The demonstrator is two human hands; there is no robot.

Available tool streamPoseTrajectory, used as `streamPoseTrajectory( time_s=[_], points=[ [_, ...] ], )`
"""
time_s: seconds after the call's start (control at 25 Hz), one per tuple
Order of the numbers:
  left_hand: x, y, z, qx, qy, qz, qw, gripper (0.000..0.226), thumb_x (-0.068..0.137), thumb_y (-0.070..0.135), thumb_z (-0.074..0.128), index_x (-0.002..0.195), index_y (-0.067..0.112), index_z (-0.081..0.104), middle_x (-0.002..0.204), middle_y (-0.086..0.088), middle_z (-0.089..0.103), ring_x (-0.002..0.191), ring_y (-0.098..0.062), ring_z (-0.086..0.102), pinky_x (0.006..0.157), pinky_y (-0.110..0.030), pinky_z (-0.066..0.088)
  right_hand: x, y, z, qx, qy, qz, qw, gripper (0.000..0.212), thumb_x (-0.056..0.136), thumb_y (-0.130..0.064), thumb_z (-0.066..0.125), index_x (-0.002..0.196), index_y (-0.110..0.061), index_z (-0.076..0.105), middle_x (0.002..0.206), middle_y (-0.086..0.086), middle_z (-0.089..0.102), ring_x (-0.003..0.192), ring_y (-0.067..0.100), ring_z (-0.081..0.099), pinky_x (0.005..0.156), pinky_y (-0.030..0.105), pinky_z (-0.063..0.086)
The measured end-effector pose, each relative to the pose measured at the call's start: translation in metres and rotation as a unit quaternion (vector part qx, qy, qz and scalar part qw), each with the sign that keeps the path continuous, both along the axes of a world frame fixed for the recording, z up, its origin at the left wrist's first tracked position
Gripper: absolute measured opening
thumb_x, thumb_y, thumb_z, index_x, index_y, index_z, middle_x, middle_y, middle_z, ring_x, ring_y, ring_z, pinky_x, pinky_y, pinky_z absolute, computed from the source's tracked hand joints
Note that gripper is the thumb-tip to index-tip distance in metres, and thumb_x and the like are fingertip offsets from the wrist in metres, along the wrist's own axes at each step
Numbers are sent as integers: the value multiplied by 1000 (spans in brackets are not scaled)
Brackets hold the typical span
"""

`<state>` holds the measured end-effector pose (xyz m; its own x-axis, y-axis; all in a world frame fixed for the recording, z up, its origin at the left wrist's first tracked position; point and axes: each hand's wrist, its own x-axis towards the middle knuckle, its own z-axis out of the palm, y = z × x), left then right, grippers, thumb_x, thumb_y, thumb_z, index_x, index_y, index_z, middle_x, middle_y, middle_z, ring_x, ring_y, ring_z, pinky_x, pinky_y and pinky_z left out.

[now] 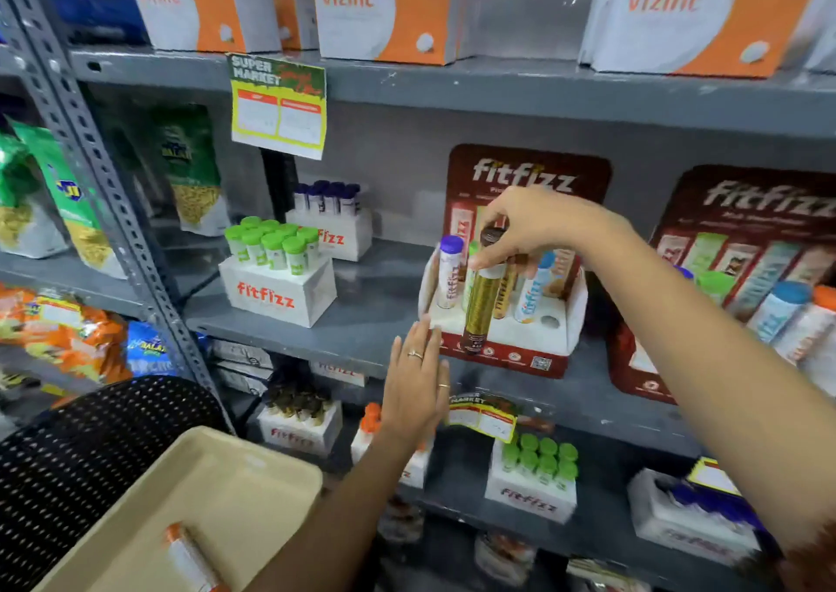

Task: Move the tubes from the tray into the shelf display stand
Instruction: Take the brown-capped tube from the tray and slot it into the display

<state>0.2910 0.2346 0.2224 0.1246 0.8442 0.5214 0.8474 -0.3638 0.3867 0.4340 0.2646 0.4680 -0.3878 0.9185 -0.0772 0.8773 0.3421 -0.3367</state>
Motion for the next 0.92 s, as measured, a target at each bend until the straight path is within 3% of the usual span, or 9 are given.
streamPoseTrajectory(
  time_s=[0.12, 0.2, 0.32, 0.44, 0.6, 0.72, 0.84, 0.92],
  points=[
    [55, 1, 5, -5, 10, -61, 998, 48, 90, 23, 32, 130, -1, 45, 138, -21, 44, 128, -32, 39, 105, -51, 22, 49, -8, 6, 0, -16, -61, 998, 37, 76, -31, 78, 106, -16, 62, 89, 10, 69, 51, 18, 64, 51, 26, 54],
    [87, -1, 5, -17, 27, -100, 995, 48, 91, 24, 31, 130, 0, 45, 137, -20, 45, 127, -32, 40, 103, -53, 27, 82, -12, 8, -8, -11, -112, 994, 32, 75, -25, 80, 100, -19, 60, 77, 10, 67, 49, 24, 65, 50, 29, 57],
    [128, 0, 0, -48, 48, -139, 988, 48, 90, 25, 31, 128, 1, 49, 135, -18, 49, 125, -31, 44, 99, -54, 37, 125, -18, 10, 6, -23, -154, 988, 21, 74, -14, 80, 88, -6, 65, 82, 22, 70, 59, 35, 69, 38, 23, 55],
    [161, 3, -7, -62, 62, -191, 978, 50, 96, 28, 23, 127, -1, 50, 132, -18, 52, 122, -31, 48, 96, -51, 40, 159, -23, 13, 4, -17, -184, 983, 16, 75, 2, 73, 90, -2, 67, 79, 17, 67, 53, 26, 67, 34, 20, 51],
    [191, 9, -15, -107, 65, -220, 968, 61, 95, 36, 13, 131, -3, 43, 138, -18, 45, 127, -30, 42, 104, -40, 28, 192, -21, 12, 0, -27, -218, 976, 21, 78, 12, 61, 88, -4, 68, 82, 16, 66, 46, 15, 63, 33, 16, 48],
    [203, 13, -25, -126, 76, -202, 968, 58, 95, 35, 15, 144, 4, 20, 152, -10, 20, 139, -20, 16, 112, -26, 8, 206, -18, 7, 12, -12, -231, 973, 7, 77, 3, 67, 83, -2, 67, 76, 12, 65, 47, 13, 60, 36, 19, 48],
    [208, 20, -30, -151, 84, -177, 969, 54, 100, 29, 26, 146, 7, 9, 155, -7, 10, 141, -18, 6, 115, -29, 8, 215, -15, -2, 50, -47, -207, 976, 11, 79, -14, 74, 79, -6, 65, 72, 4, 63, 54, 13, 54, 41, 21, 42],
    [210, 21, -30, -156, 112, -164, 967, 55, 100, 31, 24, 146, 6, 7, 155, -8, 8, 141, -18, 5, 115, -30, 6, 219, -15, -8, 79, -79, -191, 975, 12, 81, -14, 72, 90, -13, 64, 79, 2, 60, 59, 15, 55, 45, 24, 41]
  ],
)
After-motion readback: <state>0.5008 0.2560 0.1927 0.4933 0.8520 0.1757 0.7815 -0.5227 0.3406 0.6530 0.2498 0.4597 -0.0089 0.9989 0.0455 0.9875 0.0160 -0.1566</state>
